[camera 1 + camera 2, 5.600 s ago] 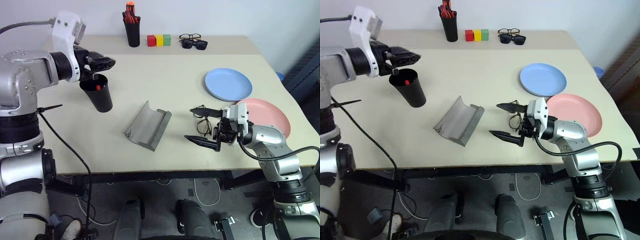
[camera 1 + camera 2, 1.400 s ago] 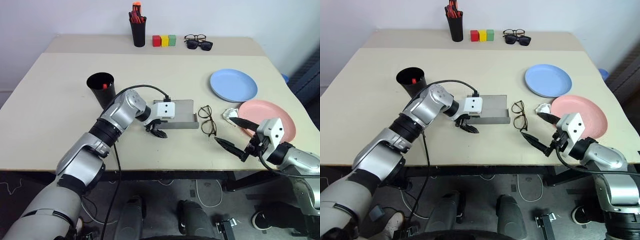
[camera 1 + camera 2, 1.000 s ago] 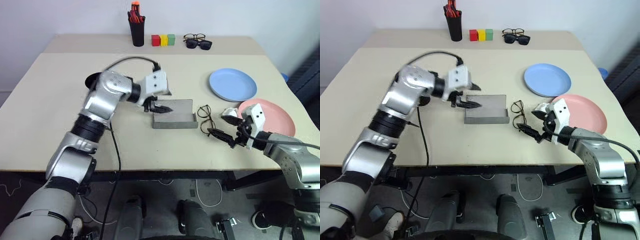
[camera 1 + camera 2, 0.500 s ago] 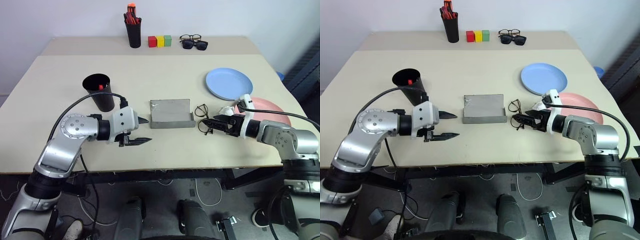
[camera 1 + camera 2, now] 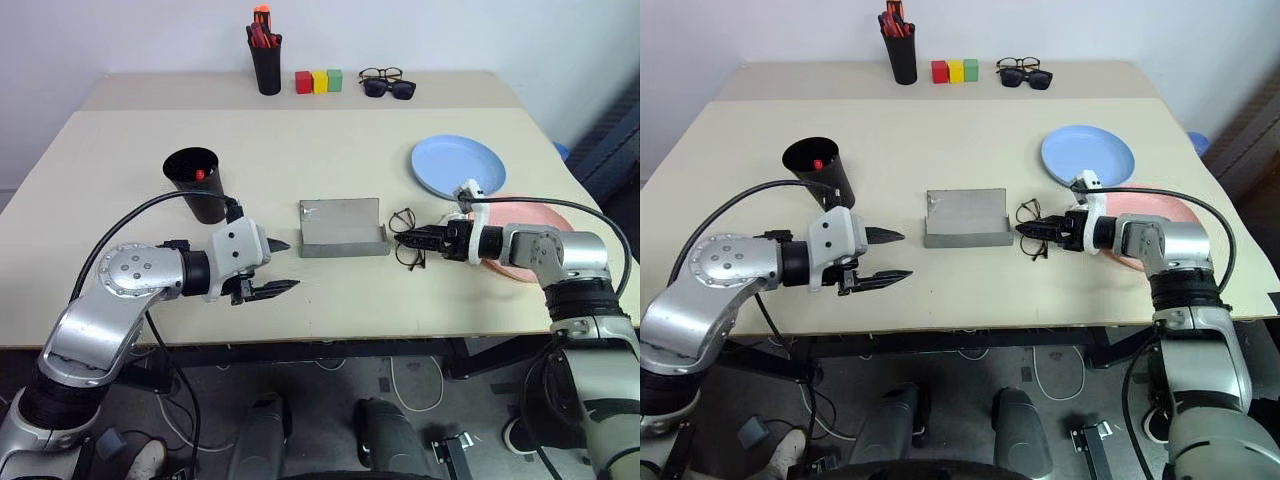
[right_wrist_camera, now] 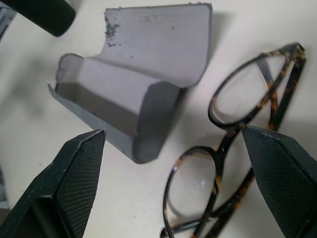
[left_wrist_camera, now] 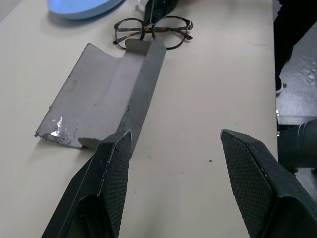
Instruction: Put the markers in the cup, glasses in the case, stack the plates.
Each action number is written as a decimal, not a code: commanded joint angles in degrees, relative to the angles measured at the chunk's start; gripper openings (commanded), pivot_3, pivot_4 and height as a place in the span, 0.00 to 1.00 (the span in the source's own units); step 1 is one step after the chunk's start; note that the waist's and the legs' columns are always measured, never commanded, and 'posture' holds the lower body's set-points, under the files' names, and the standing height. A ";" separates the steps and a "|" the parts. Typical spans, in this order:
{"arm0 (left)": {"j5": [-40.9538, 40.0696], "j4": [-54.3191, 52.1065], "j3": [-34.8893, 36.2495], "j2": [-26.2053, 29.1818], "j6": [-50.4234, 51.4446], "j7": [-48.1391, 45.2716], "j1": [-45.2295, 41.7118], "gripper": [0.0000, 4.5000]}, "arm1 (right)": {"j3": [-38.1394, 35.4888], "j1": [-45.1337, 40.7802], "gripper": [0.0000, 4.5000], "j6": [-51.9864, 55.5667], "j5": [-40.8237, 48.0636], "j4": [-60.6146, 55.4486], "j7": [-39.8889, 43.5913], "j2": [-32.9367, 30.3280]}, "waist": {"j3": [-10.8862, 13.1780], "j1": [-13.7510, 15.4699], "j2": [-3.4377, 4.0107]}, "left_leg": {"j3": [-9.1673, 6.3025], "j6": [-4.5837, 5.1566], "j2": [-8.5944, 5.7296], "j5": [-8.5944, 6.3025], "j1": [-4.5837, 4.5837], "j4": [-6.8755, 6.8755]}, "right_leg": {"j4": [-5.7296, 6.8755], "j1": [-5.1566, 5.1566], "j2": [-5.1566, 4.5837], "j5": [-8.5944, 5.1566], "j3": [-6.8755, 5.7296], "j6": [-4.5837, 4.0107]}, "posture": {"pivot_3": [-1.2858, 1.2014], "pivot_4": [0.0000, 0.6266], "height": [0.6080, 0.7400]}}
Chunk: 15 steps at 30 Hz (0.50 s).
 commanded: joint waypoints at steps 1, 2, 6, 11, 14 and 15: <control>-1.58 -3.29 1.84 0.78 1.03 1.66 0.69 0.65 | 0.23 -3.64 1.00 0.09 -1.26 2.83 2.81 -0.57 | 0.00 -0.02 0.00 | 0.00 0.00 0.00 0.00 0.00 0.00 | 0.00 0.00 0.00 0.00 0.00 0.00 | 0.52 0.24 1.00; -1.85 -3.61 1.88 0.92 1.24 1.99 0.87 0.65 | 0.56 -4.47 1.00 0.03 -1.75 3.93 3.46 -0.59 | 0.00 -0.05 0.00 | 0.00 0.00 0.00 0.00 0.00 -0.01 | -0.01 0.00 0.00 0.00 0.00 0.00 | 0.52 0.24 1.00; -3.05 -4.69 2.42 1.14 2.41 3.34 1.34 0.65 | 2.04 -6.63 1.00 -0.67 -3.96 7.00 5.97 -0.64 | 0.00 -0.03 0.00 | 0.00 0.00 0.00 0.00 0.00 -0.03 | 0.00 -0.02 0.01 0.00 0.00 0.00 | 0.52 0.24 1.00; -4.06 -5.85 2.59 1.59 3.57 5.01 1.77 0.65 | 3.63 -7.34 1.00 -1.39 -6.47 8.84 8.57 -0.44 | 0.00 -0.02 0.00 | 0.01 0.00 0.00 0.00 0.00 -0.02 | -0.01 -0.02 0.01 0.00 0.00 0.00 | 0.52 0.24 1.00; -4.68 -6.52 2.71 1.73 4.31 6.04 2.09 0.65 | 3.83 -7.60 1.00 -1.89 -7.57 9.83 9.33 -0.14 | 0.00 -0.06 0.01 | 0.01 0.00 0.00 0.00 0.00 -0.02 | 0.00 -0.02 0.01 0.00 0.00 0.00 | 0.52 0.24 1.00; -4.92 -6.75 2.77 1.77 4.59 6.36 2.21 0.65 | 3.82 -7.76 1.00 -2.07 -7.89 10.20 9.49 -0.02 | 0.00 -0.08 0.00 | 0.01 0.00 0.00 0.00 0.00 -0.03 | 0.00 -0.02 0.01 0.00 0.00 0.00 | 0.52 0.24 1.00</control>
